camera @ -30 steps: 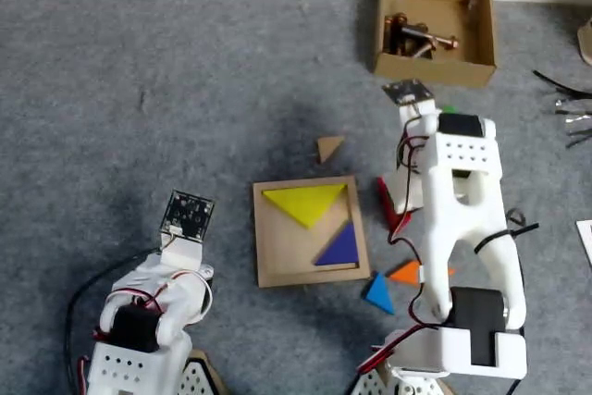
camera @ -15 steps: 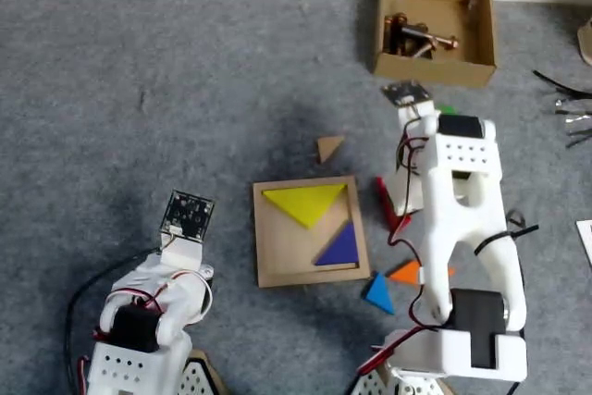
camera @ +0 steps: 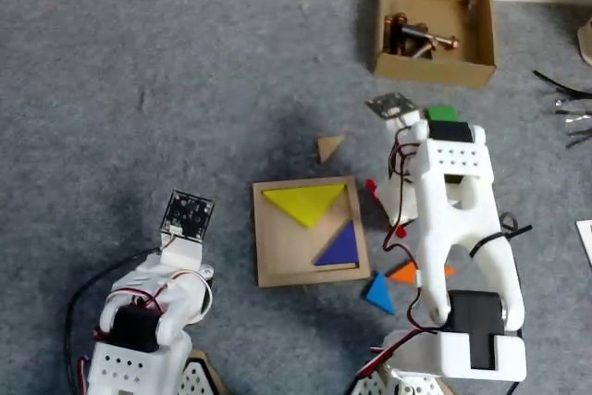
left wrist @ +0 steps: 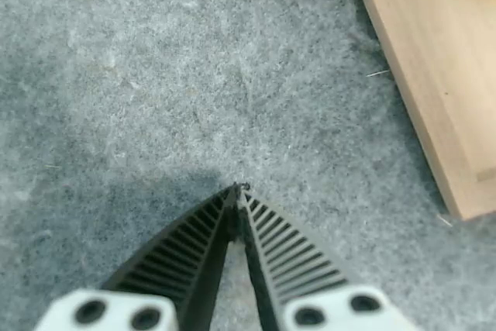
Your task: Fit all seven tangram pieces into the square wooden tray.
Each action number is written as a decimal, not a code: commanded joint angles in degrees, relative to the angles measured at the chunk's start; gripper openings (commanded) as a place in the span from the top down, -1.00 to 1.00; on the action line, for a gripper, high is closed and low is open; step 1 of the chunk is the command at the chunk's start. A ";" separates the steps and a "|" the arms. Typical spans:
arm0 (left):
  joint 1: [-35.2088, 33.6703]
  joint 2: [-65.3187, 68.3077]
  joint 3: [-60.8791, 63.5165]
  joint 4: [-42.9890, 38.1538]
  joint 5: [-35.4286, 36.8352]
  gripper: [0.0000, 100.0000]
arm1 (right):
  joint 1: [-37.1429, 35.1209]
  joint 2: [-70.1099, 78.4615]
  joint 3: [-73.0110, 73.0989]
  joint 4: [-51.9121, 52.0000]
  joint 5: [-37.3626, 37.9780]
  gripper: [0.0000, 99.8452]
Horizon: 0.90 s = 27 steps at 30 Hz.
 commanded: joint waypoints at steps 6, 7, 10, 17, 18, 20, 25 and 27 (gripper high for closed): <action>0.84 -0.22 1.10 0.26 0.35 0.99 | -0.22 -0.66 0.75 -1.10 0.97 0.99; 0.84 -0.22 1.10 0.26 0.35 0.99 | -0.22 -0.66 0.75 -1.10 0.97 0.99; 0.84 -0.22 1.10 0.26 0.35 0.99 | -0.22 -0.66 0.84 -1.10 0.97 0.99; 0.84 -0.22 1.10 0.26 0.35 0.99 | -0.22 -0.66 3.21 -4.35 0.97 0.84; 0.84 -0.22 1.10 0.26 0.35 0.99 | -0.22 -0.66 4.18 -5.58 0.97 0.84; 0.84 -0.22 1.10 0.26 0.35 0.99 | -0.22 -0.66 5.58 -7.69 0.97 0.84; 0.84 -0.22 1.10 0.26 0.35 0.99 | -0.22 -0.84 6.02 -8.40 0.97 0.88; 0.84 -0.22 1.10 0.26 0.35 0.99 | -0.22 -1.19 5.93 -8.31 0.70 0.94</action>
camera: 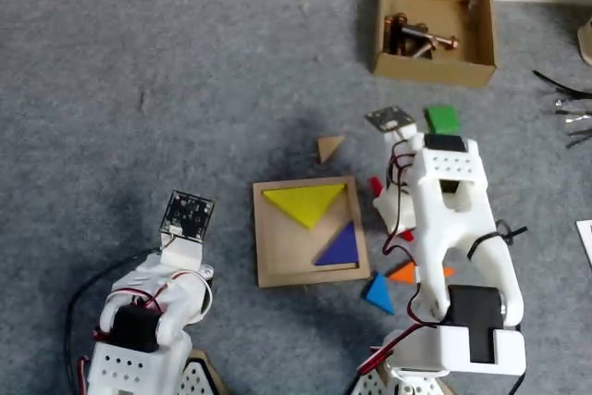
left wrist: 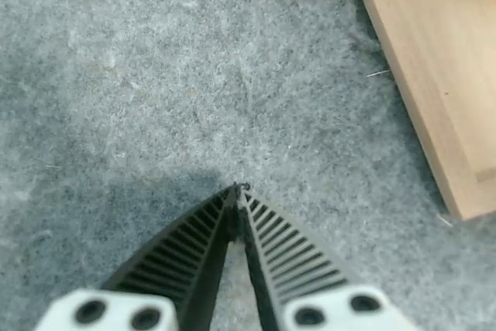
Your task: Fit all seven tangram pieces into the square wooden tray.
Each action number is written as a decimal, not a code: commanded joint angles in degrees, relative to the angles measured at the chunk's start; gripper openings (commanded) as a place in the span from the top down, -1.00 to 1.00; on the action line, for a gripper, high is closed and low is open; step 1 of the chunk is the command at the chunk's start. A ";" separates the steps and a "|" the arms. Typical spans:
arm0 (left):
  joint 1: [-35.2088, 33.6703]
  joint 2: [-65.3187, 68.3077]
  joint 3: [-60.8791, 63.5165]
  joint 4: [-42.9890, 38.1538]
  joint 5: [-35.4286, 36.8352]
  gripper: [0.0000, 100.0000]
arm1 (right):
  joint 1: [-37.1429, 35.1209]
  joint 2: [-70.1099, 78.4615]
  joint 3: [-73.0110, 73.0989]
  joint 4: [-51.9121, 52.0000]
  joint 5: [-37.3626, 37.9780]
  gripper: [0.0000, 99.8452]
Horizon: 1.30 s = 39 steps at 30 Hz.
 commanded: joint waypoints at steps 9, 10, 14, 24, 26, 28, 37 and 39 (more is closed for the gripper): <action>0.84 -0.22 1.10 0.26 0.35 0.99 | -0.48 -1.80 -2.95 1.80 0.18 0.99; 0.84 -0.22 1.10 0.26 0.35 0.99 | -0.48 -1.80 -4.62 3.21 0.09 0.99; 0.84 -0.22 1.10 0.26 0.35 0.99 | -0.48 -1.80 -12.70 9.71 -0.09 0.99; 0.84 -0.22 1.10 0.26 0.35 0.99 | -5.76 -1.80 -37.41 25.98 -5.54 0.99; 0.84 -0.22 1.10 0.26 0.35 0.99 | -8.57 -1.89 -41.89 27.74 -9.85 0.99; 0.84 -0.22 1.10 0.26 0.35 0.99 | -11.47 -3.30 -45.23 27.65 -13.19 0.99; 0.84 -0.22 1.10 0.26 0.35 0.99 | -28.00 -17.45 -25.63 20.09 -18.64 0.99; 0.84 -0.22 1.10 0.26 0.35 0.99 | -28.88 -20.62 -16.92 13.58 -18.55 0.99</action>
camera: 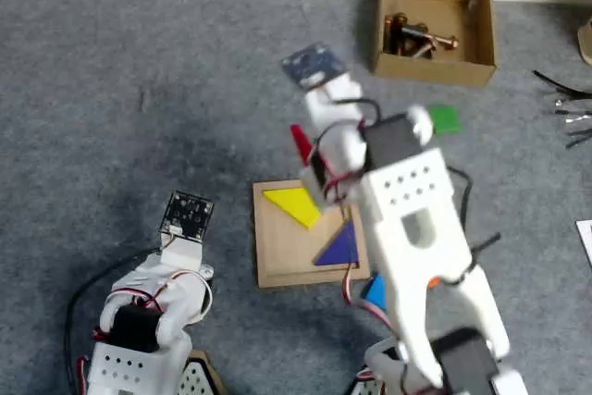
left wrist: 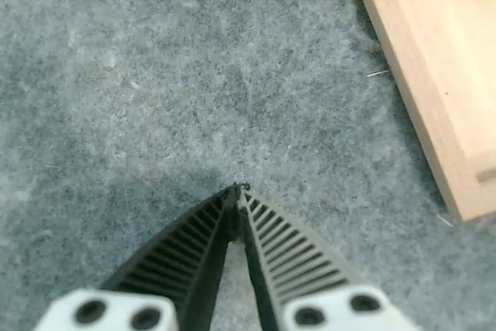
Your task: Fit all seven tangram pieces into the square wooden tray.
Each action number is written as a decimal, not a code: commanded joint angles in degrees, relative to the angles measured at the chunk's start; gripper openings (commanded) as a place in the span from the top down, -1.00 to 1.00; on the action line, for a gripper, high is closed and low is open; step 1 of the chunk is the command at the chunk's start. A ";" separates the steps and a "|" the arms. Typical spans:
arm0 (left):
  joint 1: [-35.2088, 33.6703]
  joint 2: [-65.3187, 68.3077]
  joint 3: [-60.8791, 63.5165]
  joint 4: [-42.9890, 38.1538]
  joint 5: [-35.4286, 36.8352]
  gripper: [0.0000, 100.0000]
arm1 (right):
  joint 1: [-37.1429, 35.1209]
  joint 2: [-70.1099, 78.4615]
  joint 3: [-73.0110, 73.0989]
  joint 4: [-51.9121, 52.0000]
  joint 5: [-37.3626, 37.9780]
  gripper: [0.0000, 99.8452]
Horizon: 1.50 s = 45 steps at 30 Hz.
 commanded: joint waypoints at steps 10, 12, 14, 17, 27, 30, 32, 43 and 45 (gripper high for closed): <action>0.84 -0.22 1.10 0.26 0.35 0.99 | -3.65 -10.51 35.91 -30.29 -1.05 0.99; 0.84 -0.22 1.10 0.26 0.35 0.99 | -4.00 -10.51 37.32 -32.22 -2.81 0.99; 0.84 -0.22 1.10 0.26 0.35 0.99 | -5.23 -10.51 38.02 -33.36 -4.66 0.99; 0.84 -0.22 1.10 0.26 0.35 0.99 | -8.04 -9.98 38.29 -33.89 -4.84 0.99; 0.84 -0.22 1.10 0.26 0.35 0.99 | -9.10 -10.51 43.38 -35.12 -5.01 0.99; 0.84 -0.22 1.10 0.26 0.35 0.99 | -9.01 -10.51 43.65 -35.12 -5.01 0.99; 0.84 -0.22 1.10 0.26 0.35 0.99 | -8.92 -10.51 43.65 -35.12 -5.01 0.99; 0.84 -0.22 1.10 0.26 0.35 0.99 | -5.32 -10.51 45.14 -38.37 -5.01 0.99; 0.84 -0.22 1.10 0.26 0.35 0.99 | -5.32 -10.33 45.49 -38.46 -5.01 0.99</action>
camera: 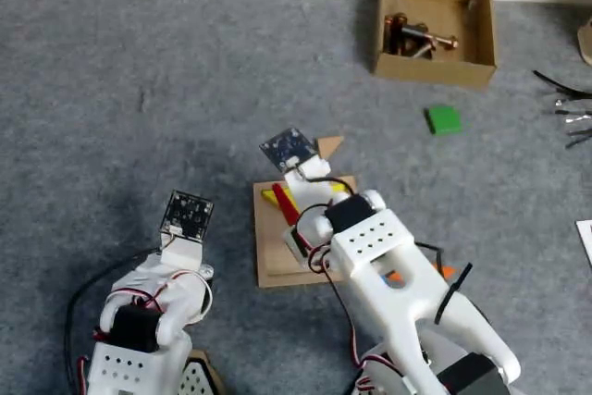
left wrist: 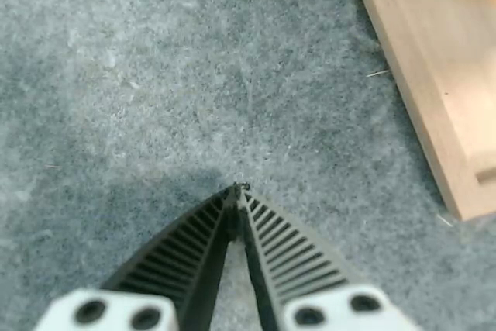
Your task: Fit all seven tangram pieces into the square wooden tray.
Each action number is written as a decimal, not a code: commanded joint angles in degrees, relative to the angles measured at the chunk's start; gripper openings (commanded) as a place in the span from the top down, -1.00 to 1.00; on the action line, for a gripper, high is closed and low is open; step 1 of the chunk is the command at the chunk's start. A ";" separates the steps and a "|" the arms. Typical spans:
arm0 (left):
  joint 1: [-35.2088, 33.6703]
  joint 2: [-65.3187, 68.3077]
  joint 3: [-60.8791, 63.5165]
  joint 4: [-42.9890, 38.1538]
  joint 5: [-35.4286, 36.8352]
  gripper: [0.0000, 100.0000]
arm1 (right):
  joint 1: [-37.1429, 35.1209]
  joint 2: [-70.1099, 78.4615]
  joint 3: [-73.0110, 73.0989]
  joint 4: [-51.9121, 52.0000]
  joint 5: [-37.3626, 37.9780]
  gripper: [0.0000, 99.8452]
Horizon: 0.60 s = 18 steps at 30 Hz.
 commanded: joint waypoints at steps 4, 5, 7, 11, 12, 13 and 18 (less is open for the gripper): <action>0.84 -0.22 1.10 0.26 0.35 0.99 | 1.10 -2.15 0.57 -1.36 -0.44 0.98; 0.84 -0.22 1.10 0.26 0.35 0.99 | 1.10 -2.15 0.66 -1.27 -0.44 0.98; 0.84 -0.22 1.10 0.26 0.35 0.99 | 1.10 -2.15 0.66 -1.27 -0.35 0.98; 0.84 -0.22 1.10 0.26 0.35 0.99 | 1.19 -2.15 0.66 -1.10 -0.35 0.98; 0.84 -0.22 1.10 0.26 0.35 0.99 | 1.27 -2.15 0.66 -1.01 -0.35 0.98; 0.84 -0.22 1.10 0.26 0.35 0.99 | 1.45 -2.15 0.66 -0.92 -0.35 0.98; 0.84 -0.22 1.10 0.26 0.35 0.99 | 1.54 -2.15 0.75 -0.84 -0.44 0.98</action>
